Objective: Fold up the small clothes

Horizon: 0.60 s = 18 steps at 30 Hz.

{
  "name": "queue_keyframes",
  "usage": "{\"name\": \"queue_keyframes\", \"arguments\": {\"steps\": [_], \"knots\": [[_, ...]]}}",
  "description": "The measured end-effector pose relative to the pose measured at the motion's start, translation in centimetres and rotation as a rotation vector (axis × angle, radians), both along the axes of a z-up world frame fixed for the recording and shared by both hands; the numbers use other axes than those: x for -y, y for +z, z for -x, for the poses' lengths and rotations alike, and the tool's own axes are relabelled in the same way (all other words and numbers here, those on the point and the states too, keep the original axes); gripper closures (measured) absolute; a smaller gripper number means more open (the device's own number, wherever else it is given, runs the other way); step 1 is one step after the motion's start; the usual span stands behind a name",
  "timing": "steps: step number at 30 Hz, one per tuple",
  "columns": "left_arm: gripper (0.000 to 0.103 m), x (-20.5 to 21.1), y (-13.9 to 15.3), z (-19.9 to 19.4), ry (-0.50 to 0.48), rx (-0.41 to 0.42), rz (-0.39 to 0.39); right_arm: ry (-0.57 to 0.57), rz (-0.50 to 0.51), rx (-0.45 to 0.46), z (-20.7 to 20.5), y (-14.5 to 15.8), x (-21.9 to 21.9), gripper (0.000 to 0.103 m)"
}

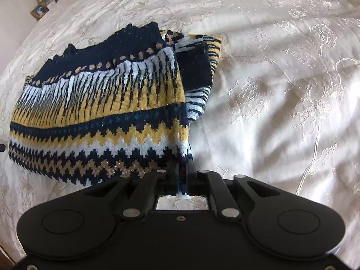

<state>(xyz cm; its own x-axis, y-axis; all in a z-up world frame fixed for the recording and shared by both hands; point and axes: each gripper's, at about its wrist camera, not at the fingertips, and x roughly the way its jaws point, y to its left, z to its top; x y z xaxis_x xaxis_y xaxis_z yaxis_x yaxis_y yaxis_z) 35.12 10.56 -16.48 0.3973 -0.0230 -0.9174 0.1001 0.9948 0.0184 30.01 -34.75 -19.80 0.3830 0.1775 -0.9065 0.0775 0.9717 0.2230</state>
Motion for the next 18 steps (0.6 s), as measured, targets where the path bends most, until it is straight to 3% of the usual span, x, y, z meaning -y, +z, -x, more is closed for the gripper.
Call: {"name": "queue_keyframes", "arguments": {"steps": [6, 9, 12, 15, 18], "knots": [[0.088, 5.1, 1.6, -1.1, -0.08, 0.08, 0.075, -0.028, 0.012, -0.002, 0.3, 0.1, 0.5, 0.084], [0.088, 7.5, 0.6, -2.6, -0.116, 0.08, 0.077, -0.063, 0.014, -0.008, 0.4, 0.0, 1.0, 0.074], [0.088, 8.4, -1.5, -3.7, -0.102, 0.049, 0.059, -0.077, 0.064, 0.012, 0.6, 0.9, 1.1, 0.073], [0.088, 8.3, -3.7, -4.6, -0.085, -0.014, 0.061, -0.083, 0.105, 0.098, 0.5, 2.9, 1.2, 0.068], [0.087, 8.5, -4.4, -4.8, -0.083, -0.014, 0.061, -0.046, 0.097, 0.193, -0.6, 4.6, 1.0, 0.067]]}}
